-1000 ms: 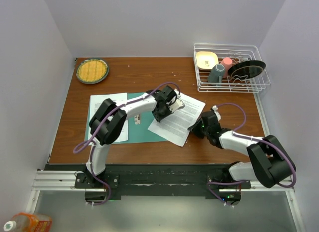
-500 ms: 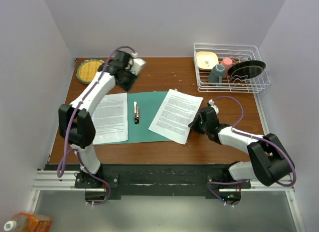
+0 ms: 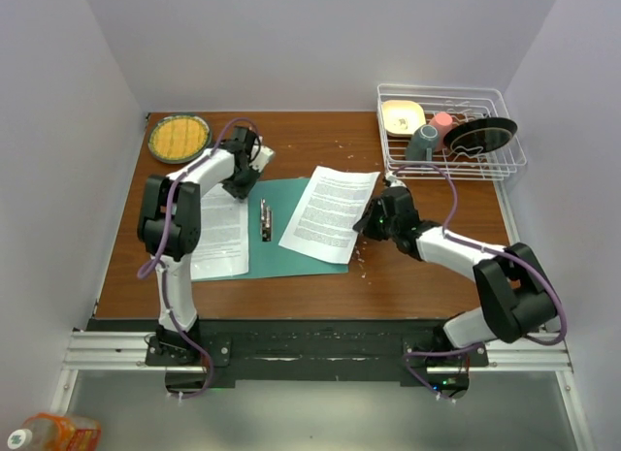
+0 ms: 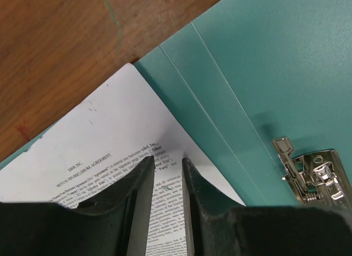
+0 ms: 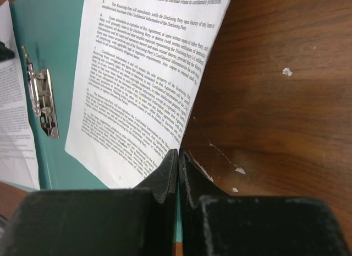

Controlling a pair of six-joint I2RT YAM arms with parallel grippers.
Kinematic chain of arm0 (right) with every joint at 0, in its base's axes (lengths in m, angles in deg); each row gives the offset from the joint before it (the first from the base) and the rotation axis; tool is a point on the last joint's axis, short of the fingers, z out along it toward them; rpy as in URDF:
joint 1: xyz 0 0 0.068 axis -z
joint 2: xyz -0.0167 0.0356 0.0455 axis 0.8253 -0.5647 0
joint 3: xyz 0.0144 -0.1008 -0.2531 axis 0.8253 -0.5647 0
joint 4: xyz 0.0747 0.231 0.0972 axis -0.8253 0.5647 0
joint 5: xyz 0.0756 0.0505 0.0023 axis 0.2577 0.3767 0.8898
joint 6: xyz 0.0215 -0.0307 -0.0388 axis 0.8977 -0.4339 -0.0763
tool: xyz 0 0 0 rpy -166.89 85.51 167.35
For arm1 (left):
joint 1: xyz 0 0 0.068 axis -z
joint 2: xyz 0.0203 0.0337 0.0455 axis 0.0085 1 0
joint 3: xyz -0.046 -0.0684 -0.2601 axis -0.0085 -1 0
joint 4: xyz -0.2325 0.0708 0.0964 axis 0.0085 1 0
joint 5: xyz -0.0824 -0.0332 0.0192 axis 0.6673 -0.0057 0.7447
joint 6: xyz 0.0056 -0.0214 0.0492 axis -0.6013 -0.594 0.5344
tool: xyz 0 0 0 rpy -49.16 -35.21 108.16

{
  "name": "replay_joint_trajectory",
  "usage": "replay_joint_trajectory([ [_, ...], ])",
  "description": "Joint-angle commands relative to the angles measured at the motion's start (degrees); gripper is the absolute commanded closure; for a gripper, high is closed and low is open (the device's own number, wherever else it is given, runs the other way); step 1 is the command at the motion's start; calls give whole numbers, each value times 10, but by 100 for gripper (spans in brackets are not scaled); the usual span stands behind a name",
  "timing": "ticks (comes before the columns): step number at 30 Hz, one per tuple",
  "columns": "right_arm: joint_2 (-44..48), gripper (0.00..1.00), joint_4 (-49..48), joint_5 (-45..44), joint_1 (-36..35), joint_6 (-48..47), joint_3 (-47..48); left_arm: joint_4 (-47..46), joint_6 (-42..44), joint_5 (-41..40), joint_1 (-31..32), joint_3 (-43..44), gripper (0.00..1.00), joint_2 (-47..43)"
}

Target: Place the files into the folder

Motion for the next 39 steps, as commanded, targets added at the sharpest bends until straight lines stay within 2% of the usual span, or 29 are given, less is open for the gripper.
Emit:
replay_joint_trajectory([
  [1,-26,100,-16,57,-3,-24,29,-16,-3,8,4,1,69,7],
  [6,-80,100,-31,135,-2,-26,61,-31,4,16,25,-58,70,-20],
  [14,-85,100,10,144,-3,-71,97,-47,6,29,54,-135,71,-48],
  [29,-47,100,50,133,-24,-111,74,-45,-3,38,80,-145,73,-67],
  [39,-18,100,109,123,-29,-119,54,-60,9,10,83,-165,73,-67],
])
